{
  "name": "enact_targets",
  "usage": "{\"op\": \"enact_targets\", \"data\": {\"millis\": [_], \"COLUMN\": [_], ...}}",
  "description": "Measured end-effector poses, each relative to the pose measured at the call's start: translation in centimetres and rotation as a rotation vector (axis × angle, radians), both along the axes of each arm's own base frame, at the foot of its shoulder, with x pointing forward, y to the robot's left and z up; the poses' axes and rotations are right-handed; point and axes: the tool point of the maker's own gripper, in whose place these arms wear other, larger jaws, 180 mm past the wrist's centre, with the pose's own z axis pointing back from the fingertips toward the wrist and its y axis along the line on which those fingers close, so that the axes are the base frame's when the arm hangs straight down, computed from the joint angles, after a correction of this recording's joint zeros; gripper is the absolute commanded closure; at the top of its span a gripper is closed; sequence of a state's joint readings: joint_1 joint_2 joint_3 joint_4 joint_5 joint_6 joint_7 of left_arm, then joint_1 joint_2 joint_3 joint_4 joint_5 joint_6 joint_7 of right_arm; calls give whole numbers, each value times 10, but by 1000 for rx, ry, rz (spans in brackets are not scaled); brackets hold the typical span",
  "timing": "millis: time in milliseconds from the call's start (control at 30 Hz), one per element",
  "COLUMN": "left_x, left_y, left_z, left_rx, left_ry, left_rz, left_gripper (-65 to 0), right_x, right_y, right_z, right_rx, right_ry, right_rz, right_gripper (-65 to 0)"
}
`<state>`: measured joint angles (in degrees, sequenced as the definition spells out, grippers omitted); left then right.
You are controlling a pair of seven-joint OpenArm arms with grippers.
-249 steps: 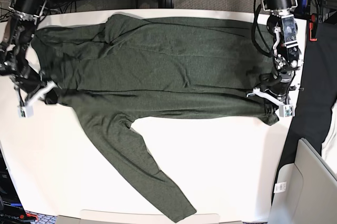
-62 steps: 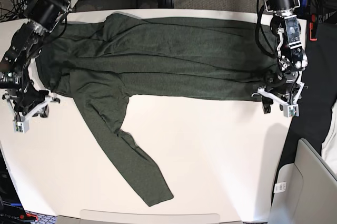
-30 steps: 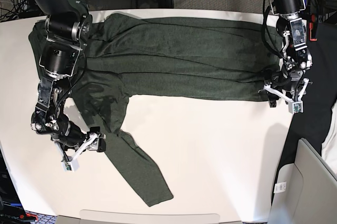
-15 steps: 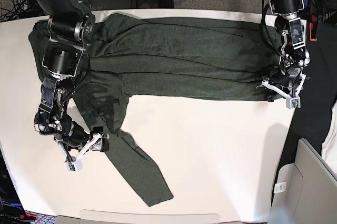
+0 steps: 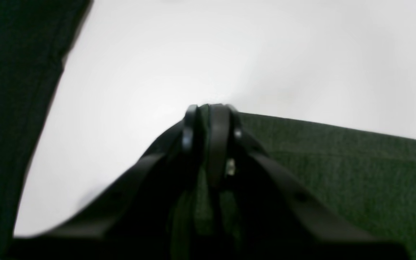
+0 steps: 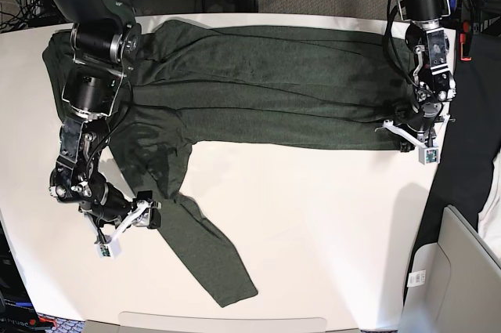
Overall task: Fold the T-shirt properly
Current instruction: 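Grasp the sleeve with the right gripper and fold it back onto the shirt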
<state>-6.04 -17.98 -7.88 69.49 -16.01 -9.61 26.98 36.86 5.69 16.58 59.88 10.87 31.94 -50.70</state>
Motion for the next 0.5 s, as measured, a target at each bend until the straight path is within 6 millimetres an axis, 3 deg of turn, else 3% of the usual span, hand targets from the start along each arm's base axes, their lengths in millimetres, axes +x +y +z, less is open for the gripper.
{"op": "enact_targets", "data": {"millis": [233, 400, 500], "left_x": [0, 0, 0], "left_y": [0, 1, 1], "left_z": [0, 0, 0], "left_rx": [1, 2, 2], "left_ry": [2, 0, 0], "left_rz": [0, 0, 0], "left_gripper": [-12, -12, -12], "right_x": [-2, -11, -18], "right_y": [-6, 8, 5], "right_z": [-14, -49, -67], "right_rx": [-124, -133, -136], "right_ry": [19, 83, 115], "right_rz": [-5, 27, 28], "right_gripper": [-429, -429, -429]}}
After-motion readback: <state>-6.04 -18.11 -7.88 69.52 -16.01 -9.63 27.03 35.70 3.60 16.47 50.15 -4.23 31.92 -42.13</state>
